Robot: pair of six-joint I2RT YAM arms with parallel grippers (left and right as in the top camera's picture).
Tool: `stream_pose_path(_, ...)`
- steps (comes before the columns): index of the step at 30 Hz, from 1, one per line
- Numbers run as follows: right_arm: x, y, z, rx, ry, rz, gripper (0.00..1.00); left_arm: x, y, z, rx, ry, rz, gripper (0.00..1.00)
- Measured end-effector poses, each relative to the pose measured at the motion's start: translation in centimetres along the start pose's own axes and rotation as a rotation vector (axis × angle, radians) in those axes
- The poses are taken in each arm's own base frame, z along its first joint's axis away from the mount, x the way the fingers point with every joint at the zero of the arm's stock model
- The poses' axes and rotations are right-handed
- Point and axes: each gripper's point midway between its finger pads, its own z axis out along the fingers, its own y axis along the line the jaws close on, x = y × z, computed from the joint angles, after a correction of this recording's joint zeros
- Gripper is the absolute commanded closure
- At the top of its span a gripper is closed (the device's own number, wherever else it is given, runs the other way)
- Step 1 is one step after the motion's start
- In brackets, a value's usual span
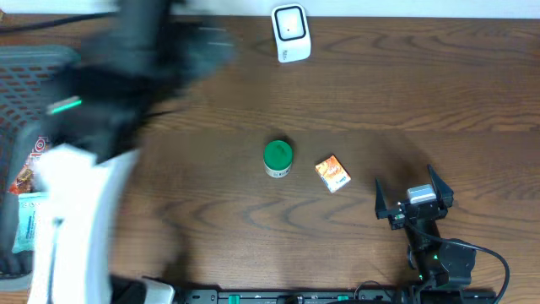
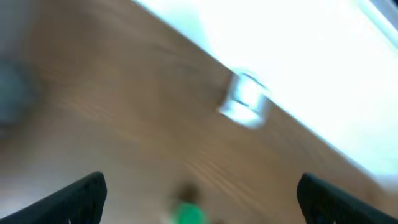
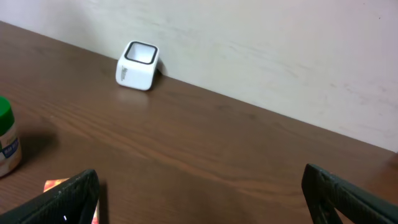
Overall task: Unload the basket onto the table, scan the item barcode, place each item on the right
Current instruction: 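Return the left gripper to the basket and grasp the mint-green wipes pack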
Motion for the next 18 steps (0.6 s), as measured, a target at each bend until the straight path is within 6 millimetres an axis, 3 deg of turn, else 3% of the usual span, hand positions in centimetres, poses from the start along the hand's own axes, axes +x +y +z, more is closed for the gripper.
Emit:
stream_pose_path(4, 0.0, 0.0, 0.0, 0.000, 0.000, 0.000, 0.01, -4.3, 12.7, -3.4, -0.328, -0.119, -0.237, 0.02)
stream_pose_path(9, 0.0, 0.0, 0.0, 0.000, 0.000, 0.000, 0.01, -5.0, 24.1, -5.0, -0.624, -0.131, -0.581, 0.02)
stream_pose_path(13, 0.0, 0.0, 0.0, 0.000, 0.000, 0.000, 0.01, -3.7, 29.7, -3.3, -0.742, -0.041, -0.750, 0.02)
stream_pose_path(18, 0.0, 0.0, 0.0, 0.000, 0.000, 0.000, 0.01, 0.7, 34.5, 0.7, -0.886, 0.185, -0.855, 0.02)
